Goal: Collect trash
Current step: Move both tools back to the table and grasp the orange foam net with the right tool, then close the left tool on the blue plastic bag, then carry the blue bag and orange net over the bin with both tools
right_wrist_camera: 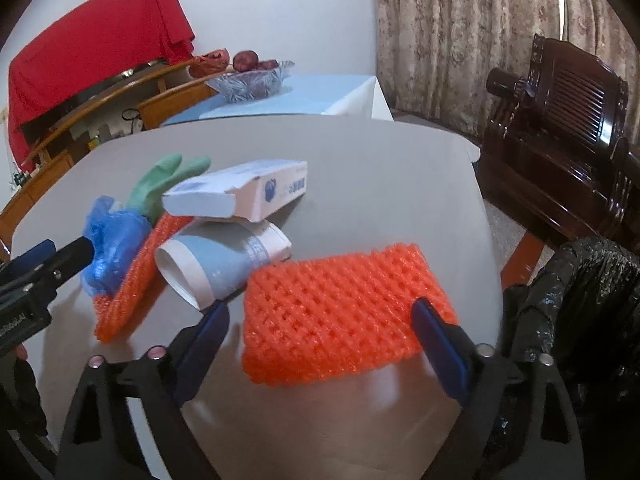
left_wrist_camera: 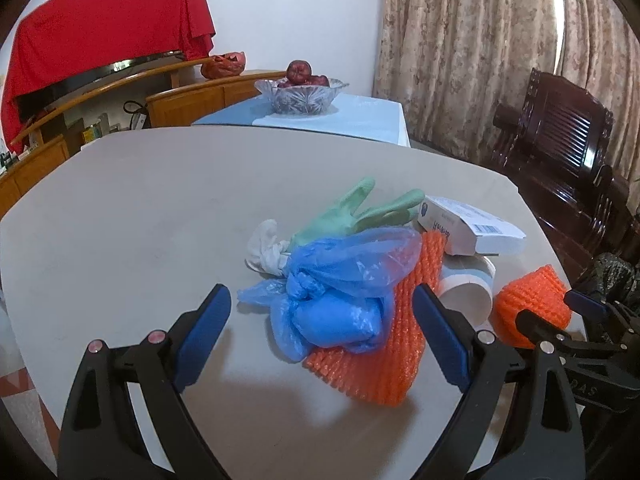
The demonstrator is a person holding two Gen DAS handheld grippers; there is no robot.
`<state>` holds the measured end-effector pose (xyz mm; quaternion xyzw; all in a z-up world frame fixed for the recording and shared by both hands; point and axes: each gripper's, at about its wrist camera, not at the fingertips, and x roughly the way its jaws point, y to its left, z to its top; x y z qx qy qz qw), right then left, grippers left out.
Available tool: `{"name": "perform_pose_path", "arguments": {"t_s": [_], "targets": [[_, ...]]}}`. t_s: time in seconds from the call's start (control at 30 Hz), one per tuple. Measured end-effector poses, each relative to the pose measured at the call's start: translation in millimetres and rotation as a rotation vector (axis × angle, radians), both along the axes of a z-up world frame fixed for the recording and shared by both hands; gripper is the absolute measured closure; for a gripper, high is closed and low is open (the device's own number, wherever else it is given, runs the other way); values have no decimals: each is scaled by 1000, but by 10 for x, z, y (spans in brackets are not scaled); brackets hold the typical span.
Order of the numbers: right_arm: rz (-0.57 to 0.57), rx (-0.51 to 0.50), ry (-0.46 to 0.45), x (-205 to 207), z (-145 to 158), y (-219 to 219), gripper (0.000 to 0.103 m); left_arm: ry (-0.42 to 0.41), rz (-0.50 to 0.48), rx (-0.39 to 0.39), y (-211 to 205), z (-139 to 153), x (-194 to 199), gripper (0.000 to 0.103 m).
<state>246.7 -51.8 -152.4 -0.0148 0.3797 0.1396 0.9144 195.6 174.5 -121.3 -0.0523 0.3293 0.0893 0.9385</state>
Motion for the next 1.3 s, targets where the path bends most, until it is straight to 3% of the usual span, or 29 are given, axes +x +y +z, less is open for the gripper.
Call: {"name": "perform_pose_path", "arguments": {"t_s": [0.2, 0.43, 0.5, 0.83, 0.93, 1.3], "targets": [[-3, -35, 4, 23, -21, 8, 34, 21, -7, 1, -43, -67, 57, 14], [-4, -2, -20, -6, 17, -58, 71, 38, 13, 2, -31, -99, 151, 14], [1, 8, -29, -17, 36, -68, 76, 39, 19, -2, -2, -101, 192, 15], [37, 28, -71, -75, 146, -35, 80, 59, -1, -53, 33, -185, 270, 54], [47, 37, -74, -94, 192, -29, 80, 51, -1, -58, 21, -181, 255, 61], [52, 74, -131, -192, 460, -125, 80, -48, 10, -57, -54, 187, 20, 68]]}}
